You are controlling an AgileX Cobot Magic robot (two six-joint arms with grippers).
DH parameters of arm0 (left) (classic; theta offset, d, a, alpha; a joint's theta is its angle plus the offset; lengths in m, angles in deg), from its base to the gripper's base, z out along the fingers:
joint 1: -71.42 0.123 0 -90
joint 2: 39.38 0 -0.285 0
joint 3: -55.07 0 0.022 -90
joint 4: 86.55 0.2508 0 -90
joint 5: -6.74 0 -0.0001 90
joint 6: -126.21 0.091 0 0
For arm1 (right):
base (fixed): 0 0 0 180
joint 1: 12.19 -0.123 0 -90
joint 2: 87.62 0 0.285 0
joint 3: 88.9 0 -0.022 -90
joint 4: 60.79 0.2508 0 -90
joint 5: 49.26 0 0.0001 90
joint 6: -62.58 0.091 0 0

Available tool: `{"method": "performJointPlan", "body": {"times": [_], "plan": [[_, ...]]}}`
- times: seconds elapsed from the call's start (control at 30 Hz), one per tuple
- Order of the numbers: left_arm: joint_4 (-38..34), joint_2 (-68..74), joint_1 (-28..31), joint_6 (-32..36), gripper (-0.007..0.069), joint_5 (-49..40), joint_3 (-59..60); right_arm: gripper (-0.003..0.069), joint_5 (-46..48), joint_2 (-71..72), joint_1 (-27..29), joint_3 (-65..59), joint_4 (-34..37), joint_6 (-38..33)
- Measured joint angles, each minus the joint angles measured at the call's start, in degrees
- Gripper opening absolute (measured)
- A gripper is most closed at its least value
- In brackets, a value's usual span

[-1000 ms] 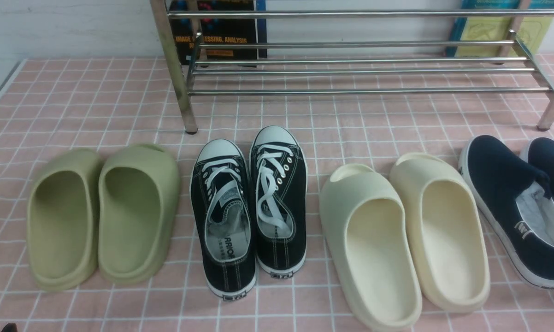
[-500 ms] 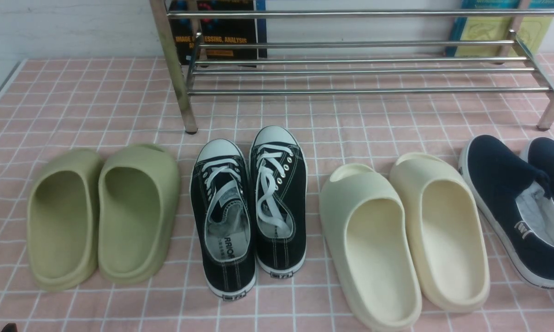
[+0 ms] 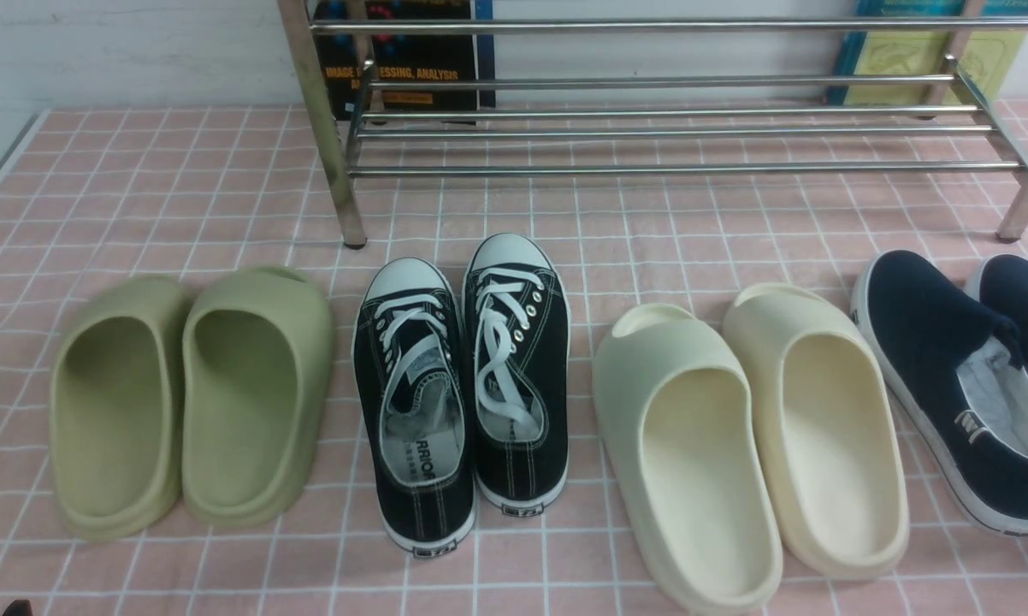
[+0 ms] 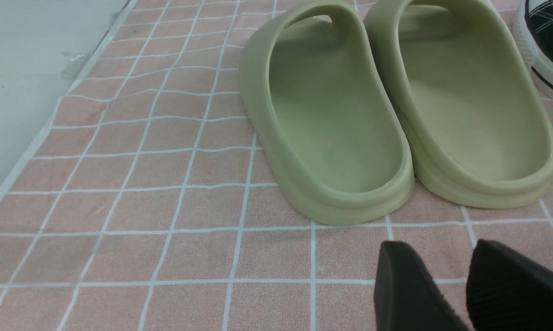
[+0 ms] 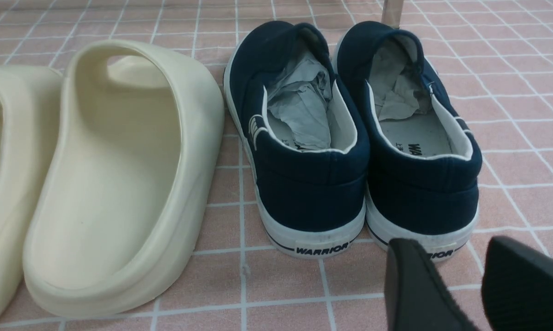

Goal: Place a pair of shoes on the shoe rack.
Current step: Use the left arm to grab the shoe closest to it

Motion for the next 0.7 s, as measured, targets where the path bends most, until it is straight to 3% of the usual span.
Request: {"method": "performJointPlan", "body": {"times": [0.43, 0.5, 0.7], "plan": [[0.8, 0.0, 0.0, -0.6, 0.0239, 0.5, 0.0, 0.024, 0.0, 0.0, 0.0, 0.0, 0.0, 0.0], [-3.4, 0.0, 0.0, -5.7, 0.0239, 1.4, 0.2, 0.024, 0.0, 0.0, 0.0, 0.0, 0.0, 0.0], [-28.8, 0.0, 0.0, -30.2, 0.0239, 5.4, 0.2, 0.024, 0.0, 0.0, 0.0, 0.0, 0.0, 0.0]]}}
